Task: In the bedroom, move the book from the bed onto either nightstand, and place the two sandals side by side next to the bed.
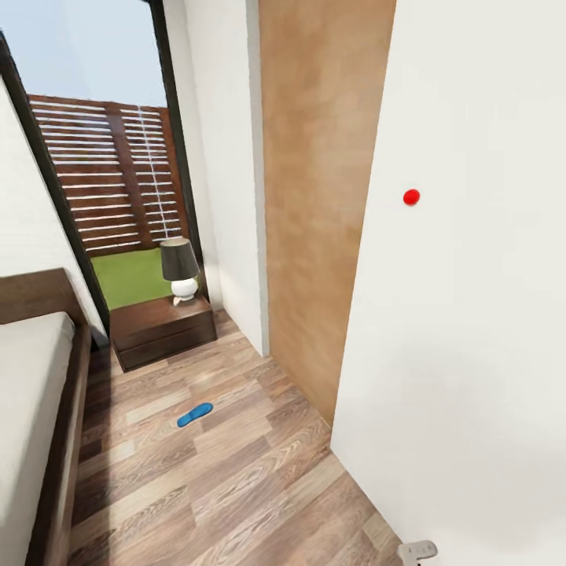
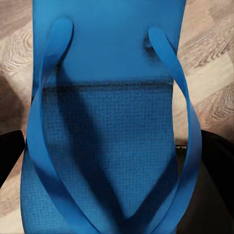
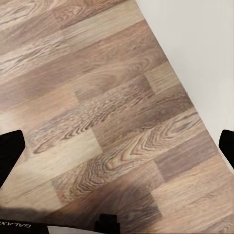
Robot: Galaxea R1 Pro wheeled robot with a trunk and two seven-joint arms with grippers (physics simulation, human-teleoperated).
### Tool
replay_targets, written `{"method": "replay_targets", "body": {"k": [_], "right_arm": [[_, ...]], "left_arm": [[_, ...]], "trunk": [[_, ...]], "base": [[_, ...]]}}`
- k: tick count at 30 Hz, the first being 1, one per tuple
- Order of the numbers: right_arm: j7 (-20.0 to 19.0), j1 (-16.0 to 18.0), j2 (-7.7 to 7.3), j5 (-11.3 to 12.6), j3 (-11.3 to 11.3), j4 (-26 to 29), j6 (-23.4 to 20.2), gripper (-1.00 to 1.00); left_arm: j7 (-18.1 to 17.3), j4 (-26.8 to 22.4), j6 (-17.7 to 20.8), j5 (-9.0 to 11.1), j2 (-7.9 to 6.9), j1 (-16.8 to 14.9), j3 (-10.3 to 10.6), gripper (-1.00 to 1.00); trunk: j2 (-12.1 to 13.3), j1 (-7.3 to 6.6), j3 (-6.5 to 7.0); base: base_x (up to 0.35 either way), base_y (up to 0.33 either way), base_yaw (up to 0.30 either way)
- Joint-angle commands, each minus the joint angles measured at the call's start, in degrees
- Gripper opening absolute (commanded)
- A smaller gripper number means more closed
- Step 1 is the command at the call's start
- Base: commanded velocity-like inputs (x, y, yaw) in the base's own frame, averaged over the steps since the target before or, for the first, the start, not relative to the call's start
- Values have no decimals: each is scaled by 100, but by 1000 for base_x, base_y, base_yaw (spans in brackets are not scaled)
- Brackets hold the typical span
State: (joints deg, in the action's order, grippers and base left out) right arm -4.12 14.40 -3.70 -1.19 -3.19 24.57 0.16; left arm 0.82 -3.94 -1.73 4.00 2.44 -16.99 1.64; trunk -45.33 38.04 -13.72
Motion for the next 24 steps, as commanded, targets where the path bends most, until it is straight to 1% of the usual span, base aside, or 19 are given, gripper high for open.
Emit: {"method": "replay_targets", "body": {"k": [1, 4, 7, 18, 24], "right_arm": [[-1, 1, -4, -13, -23, 4, 2, 100], [-1, 1, 1, -13, -23, 4, 2, 100], [-1, 1, 21, -16, -20, 4, 2, 100], [-1, 1, 59, -21, -15, 4, 2, 100], [-1, 1, 62, -21, -16, 4, 2, 100]], "left_arm": [[13, 7, -19, 40, 2, -6, 20, -100], [10, 7, -20, 40, 2, -6, 20, -100], [11, 7, -20, 40, 2, -6, 20, -100], [14, 7, -21, 40, 2, -6, 20, -100], [15, 7, -21, 40, 2, -6, 20, -100]], "trunk": [[-5, 4, -7], [-5, 4, -7], [-5, 4, -7], [-5, 4, -7], [-5, 4, -7]], "base": [[335, 72, 276], [336, 74, 219], [336, 73, 116], [336, 47, 35], [336, 5, 218]]}}
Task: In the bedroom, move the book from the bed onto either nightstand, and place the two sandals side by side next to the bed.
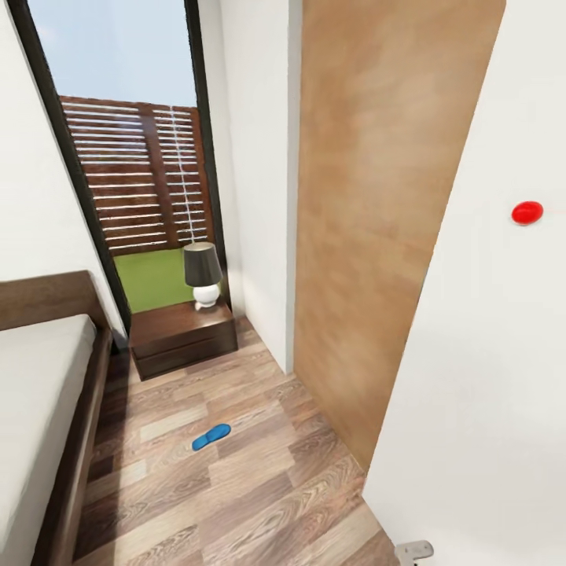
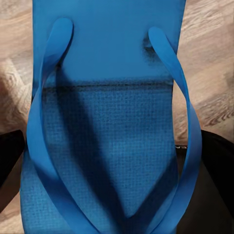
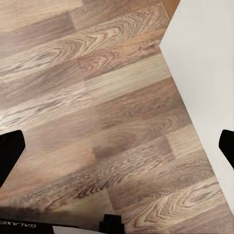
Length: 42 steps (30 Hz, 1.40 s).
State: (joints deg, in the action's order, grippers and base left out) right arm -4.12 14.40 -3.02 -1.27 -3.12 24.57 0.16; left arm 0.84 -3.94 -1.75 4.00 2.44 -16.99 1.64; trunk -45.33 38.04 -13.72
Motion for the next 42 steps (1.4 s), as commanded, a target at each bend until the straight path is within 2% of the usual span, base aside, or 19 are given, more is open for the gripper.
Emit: {"method": "replay_targets", "body": {"k": [1, 24, 42], "right_arm": [[-1, 2, -6, -13, -23, 4, 2, 100], [-1, 2, -5, -13, -24, -1, 2, 100], [-1, 2, -5, -13, -30, -14, 2, 100]], "left_arm": [[13, 7, -17, 40, 2, -6, 20, -100], [13, 7, -18, 40, 2, -6, 20, -100], [13, 7, -18, 32, 2, -6, 20, -100]], "trunk": [[-5, 4, -7], [-5, 4, -7], [-5, 4, -7]], "base": [[336, 1, 272], [336, 0, 284], [322, -43, 39]]}}
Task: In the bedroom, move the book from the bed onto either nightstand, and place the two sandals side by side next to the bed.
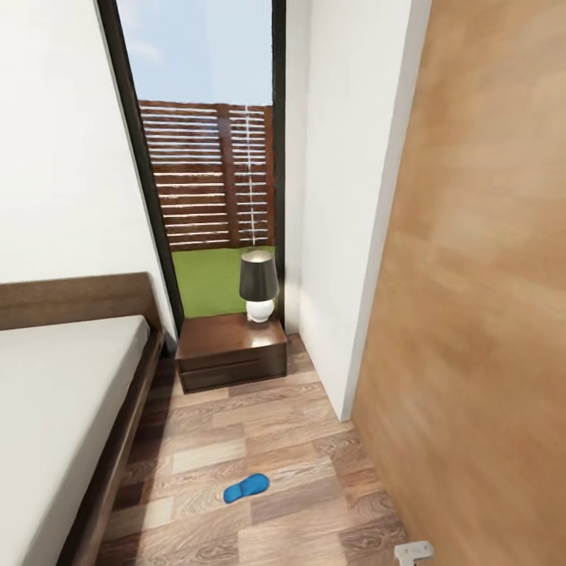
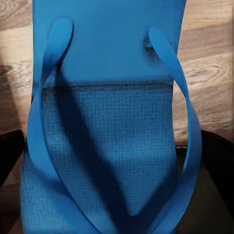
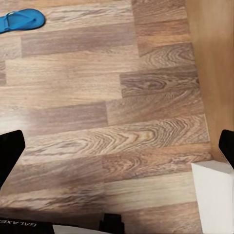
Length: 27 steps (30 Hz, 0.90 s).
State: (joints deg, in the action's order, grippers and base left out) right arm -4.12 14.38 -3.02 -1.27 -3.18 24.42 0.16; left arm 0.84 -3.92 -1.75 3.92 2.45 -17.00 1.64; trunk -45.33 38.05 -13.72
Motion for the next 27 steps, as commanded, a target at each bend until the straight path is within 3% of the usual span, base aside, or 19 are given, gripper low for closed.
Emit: {"method": "replay_targets", "body": {"k": [1, 27], "right_arm": [[-1, 3, -2, -13, -25, 2, 2, 100], [-1, 3, 3, -13, -25, -16, 2, 100]], "left_arm": [[13, 5, -18, 39, 1, -5, 20, -100], [13, 5, -18, 47, 1, -5, 20, -100]], "trunk": [[-5, 4, -7], [-5, 4, -7]], "base": [[303, -22, 1], [302, 3, 0]]}}
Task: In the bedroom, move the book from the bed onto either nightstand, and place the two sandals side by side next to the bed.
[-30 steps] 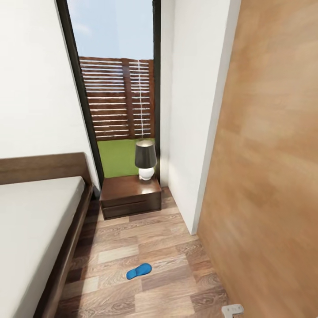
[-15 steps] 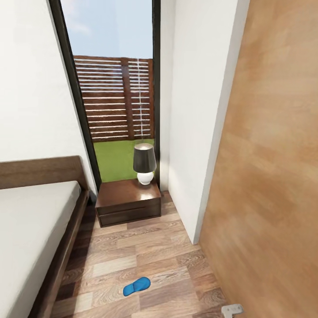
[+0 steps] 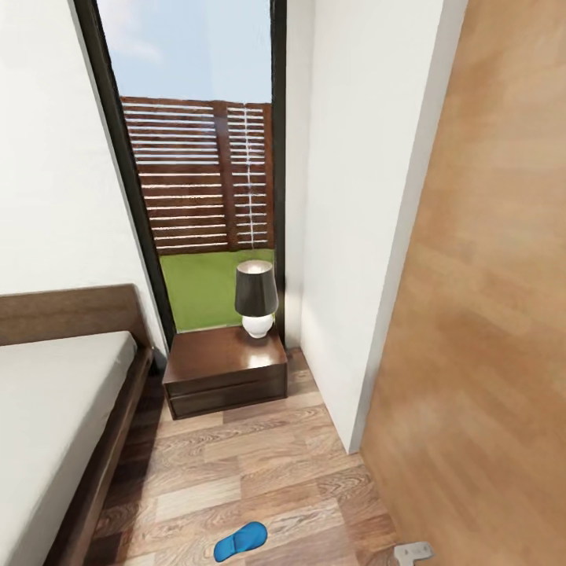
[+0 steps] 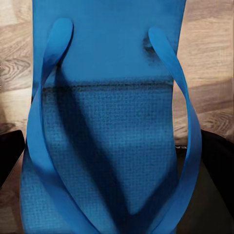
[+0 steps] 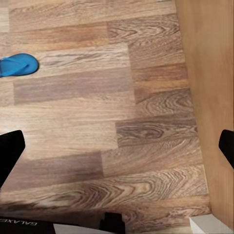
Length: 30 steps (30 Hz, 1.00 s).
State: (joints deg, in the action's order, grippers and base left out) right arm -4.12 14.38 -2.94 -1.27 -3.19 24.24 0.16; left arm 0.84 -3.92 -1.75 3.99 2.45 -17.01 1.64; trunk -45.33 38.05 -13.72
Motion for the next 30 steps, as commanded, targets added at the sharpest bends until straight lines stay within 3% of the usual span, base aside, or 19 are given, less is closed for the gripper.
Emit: {"method": "replay_targets", "body": {"k": [1, 15, 30], "right_arm": [[-1, 3, -5, -13, -24, -2, 2, 100], [-1, 3, -5, -13, -24, -19, 2, 100], [-1, 3, -5, -13, -24, -25, 2, 100]], "left_arm": [[13, 5, -20, 40, 1, -5, 20, -100], [13, 5, -27, 36, 1, -5, 20, -100], [13, 5, -27, 32, 1, -5, 21, -100]], "trunk": [[-5, 4, -7], [-5, 4, -7], [-5, 4, -7]], "base": [[296, 64, 0], [132, 22, 24], [6, 0, 196]]}}
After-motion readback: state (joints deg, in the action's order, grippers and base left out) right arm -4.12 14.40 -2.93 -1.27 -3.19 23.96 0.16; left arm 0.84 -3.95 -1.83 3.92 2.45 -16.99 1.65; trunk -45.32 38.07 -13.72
